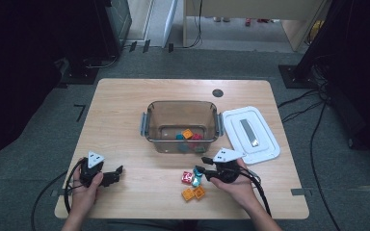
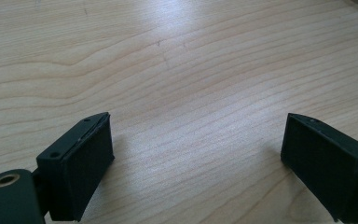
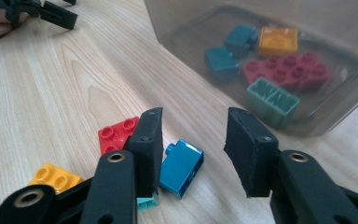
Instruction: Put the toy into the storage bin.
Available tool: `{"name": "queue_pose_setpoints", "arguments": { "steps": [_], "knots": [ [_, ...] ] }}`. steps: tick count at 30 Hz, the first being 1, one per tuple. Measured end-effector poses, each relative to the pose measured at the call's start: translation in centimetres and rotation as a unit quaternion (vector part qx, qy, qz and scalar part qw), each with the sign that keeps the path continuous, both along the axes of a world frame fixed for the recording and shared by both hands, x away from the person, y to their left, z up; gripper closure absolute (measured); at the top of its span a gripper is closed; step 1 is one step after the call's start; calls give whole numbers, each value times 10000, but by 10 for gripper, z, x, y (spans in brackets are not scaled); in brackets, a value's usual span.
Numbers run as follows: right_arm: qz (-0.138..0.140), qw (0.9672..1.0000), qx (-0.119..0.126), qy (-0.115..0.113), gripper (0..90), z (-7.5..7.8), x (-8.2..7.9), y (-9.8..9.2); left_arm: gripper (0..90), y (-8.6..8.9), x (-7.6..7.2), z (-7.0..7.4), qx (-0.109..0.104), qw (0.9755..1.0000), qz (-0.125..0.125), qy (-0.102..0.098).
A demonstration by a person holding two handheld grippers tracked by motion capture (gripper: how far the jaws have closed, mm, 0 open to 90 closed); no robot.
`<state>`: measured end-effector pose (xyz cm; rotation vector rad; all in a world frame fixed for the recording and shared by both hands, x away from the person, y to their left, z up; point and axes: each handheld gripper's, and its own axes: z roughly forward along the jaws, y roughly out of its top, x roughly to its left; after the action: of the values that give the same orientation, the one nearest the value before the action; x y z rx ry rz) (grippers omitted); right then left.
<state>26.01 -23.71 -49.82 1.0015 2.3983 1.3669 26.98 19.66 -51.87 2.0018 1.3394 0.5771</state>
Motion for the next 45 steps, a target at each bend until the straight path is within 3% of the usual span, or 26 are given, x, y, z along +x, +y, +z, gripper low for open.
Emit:
{"name": "queue_pose_setpoints", "arguments": {
  "steps": [12, 20, 28, 37, 45],
  "knots": [
    [-82, 9992, -333, 201, 596, -17, -1, 14, 91, 0, 0, 0, 3, 10000, -3, -3],
    [-240, 9988, -375, 217, 609, -19, 1, 5, 91, 0, 0, 0, 3, 10000, -9, -3],
    [-73, 9988, -423, 243, 589, -23, 3, 5, 91, 0, 0, 0, 2, 10000, -9, -3],
    [-91, 9984, -541, 107, 639, -24, 2, 4, 91, 0, 0, 0, 2, 10000, -12, -2],
    [-195, 9983, -530, 124, 658, -23, 3, -1, 91, 0, 0, 0, 2, 10000, -13, -2]
  ]
}}
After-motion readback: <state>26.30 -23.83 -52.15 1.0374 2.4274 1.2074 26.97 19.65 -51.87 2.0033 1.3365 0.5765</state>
